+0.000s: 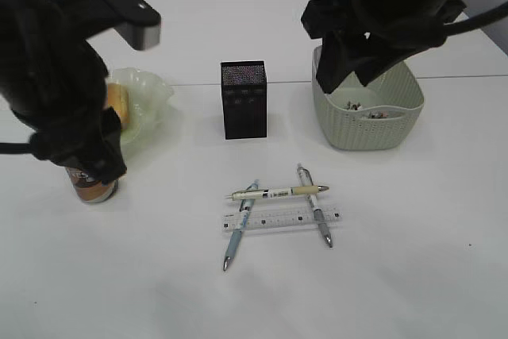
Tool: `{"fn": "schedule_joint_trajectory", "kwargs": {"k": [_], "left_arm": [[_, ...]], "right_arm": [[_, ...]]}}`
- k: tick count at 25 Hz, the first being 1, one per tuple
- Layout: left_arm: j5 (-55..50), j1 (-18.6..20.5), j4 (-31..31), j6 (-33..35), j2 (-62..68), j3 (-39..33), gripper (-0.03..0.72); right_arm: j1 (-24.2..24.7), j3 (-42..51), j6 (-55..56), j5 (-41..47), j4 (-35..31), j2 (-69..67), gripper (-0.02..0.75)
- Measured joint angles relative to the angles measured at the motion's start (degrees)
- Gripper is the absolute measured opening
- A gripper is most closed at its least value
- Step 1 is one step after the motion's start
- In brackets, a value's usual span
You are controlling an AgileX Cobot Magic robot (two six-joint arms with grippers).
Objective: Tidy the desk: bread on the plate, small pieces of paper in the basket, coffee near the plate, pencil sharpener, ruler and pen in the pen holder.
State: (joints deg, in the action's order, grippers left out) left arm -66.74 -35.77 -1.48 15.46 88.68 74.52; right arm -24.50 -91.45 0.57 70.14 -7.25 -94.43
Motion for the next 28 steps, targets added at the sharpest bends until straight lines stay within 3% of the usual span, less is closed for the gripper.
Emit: {"fn": "schedule_joint_trajectory", "kwargs": {"k": [10,17,28], "left_arm": [[7.4,-5.5,0.1,2.4,9.0,2.4,0.371],[8.0,-5.7,0.3,2.4,14.9,9.7,0.37],[8.0,-5.7,1.8,2.5,16.3,9.9,0.37]], "right_arm": [[0.0,0.0,4.2,1.0,9.7,3.9,0.365],[0.0,0.0,4.6,1.1,13.3,3.9,0.365],[0.3,0.1,4.7,1.2,15.5,3.4,0.365]]}}
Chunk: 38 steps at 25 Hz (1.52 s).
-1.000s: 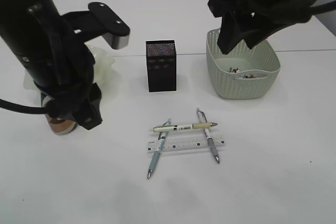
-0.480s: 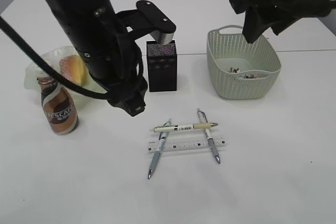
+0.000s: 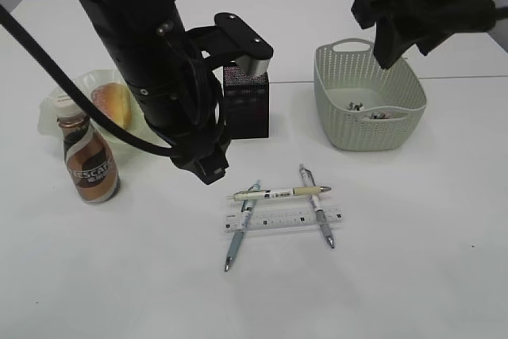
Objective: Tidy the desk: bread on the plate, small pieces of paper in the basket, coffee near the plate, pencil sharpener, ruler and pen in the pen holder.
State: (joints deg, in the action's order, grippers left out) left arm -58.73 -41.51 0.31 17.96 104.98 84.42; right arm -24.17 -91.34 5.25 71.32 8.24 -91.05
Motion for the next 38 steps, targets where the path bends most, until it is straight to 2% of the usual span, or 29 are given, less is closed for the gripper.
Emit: {"fn": "schedule_joint_trajectory", "kwargs": {"k": [4,13,18,22,27,38], "left_arm": [[0.0,0.0,0.0,0.2,0.0,0.0,0.37],[0.0,-0.1,2.9,2.9,1.0,0.0,0.371],[1.2,-2.5,3.8,5.4,4.3,0.1,0.382],[5.9,-5.4,4.4,7.2,7.8,0.1,0.423],[13.8,-7.4,4.4,8.8,12.2,0.1,0.435],[22.9,-7.6,0.5,9.3,15.7,0.1,0.435]], "right_arm": [[3.8,2.0,0.1,0.0,0.2,-0.9,0.365],[21.0,4.2,0.2,0.0,-1.9,-1.4,0.365],[27.4,4.2,0.2,-1.0,-4.6,-4.5,0.365],[28.3,4.2,-0.6,-2.9,-8.2,-6.4,0.365],[28.4,4.2,-2.1,-5.2,-11.0,-7.1,0.365],[28.4,4.2,-3.0,-8.4,-11.4,-7.1,0.365]]}}
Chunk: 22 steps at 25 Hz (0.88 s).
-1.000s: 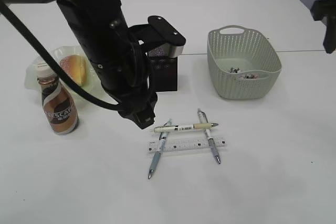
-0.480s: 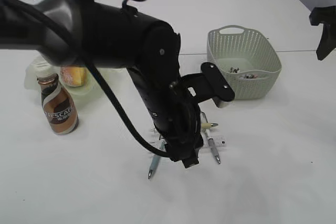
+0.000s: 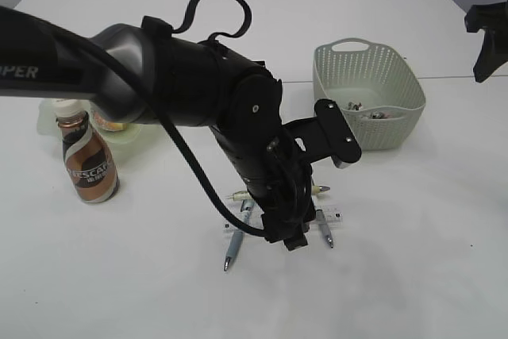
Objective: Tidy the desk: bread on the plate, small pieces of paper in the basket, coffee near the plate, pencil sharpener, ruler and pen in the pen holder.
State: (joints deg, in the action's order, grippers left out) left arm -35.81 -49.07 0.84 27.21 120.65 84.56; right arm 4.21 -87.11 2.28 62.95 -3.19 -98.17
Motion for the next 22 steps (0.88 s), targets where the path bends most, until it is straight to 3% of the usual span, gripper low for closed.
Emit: {"fn": "schedule_joint_trajectory", "kwargs": {"k": [15,22], "left_arm": [[-3.7,1.4,-0.8,-0.3,0.0,0.4,0.436],[-8.7,2.6,-0.8,-0.3,3.6,8.6,0.436]], "right_arm": [[0.0,0.0,0.0,-0.8,-0.1,-0.1,0.365],[0.0,0.0,-0.1,-0.8,-0.1,-0.7,0.365]]}}
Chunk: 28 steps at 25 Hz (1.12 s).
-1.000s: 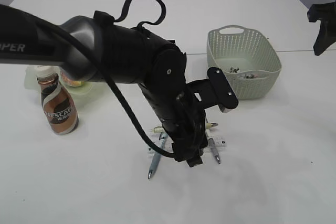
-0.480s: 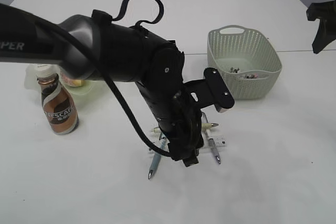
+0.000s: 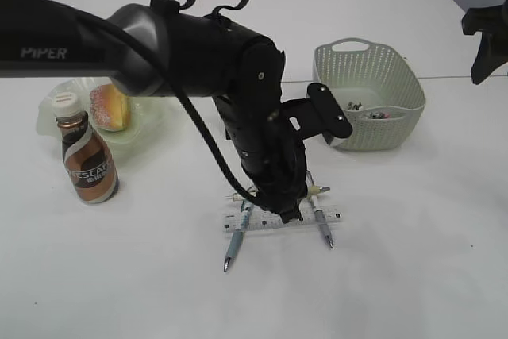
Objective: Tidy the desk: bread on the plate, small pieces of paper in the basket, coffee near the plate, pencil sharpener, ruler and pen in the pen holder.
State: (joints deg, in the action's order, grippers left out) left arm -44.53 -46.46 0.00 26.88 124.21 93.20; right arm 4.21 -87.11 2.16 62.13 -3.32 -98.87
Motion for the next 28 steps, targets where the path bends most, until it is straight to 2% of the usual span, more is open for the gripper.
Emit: {"fn": "schedule_joint_trajectory", "kwargs": {"k": [3,11,28], "left_arm": [[-2.5,0.3,0.6,0.1,2.0,2.4,0.436],[-4.9,0.3,2.7,3.0,4.2,2.9,0.435],[-1.9,0.3,1.8,3.5,5.6,3.0,0.434]], "right_arm": [[0.0,0.0,0.0,0.0,0.0,0.0,0.365],[0.0,0.0,0.0,-0.3,-0.1,0.0,0.365],[0.0,0.0,-0.1,-0.7,-0.1,0.0,0.365]]}}
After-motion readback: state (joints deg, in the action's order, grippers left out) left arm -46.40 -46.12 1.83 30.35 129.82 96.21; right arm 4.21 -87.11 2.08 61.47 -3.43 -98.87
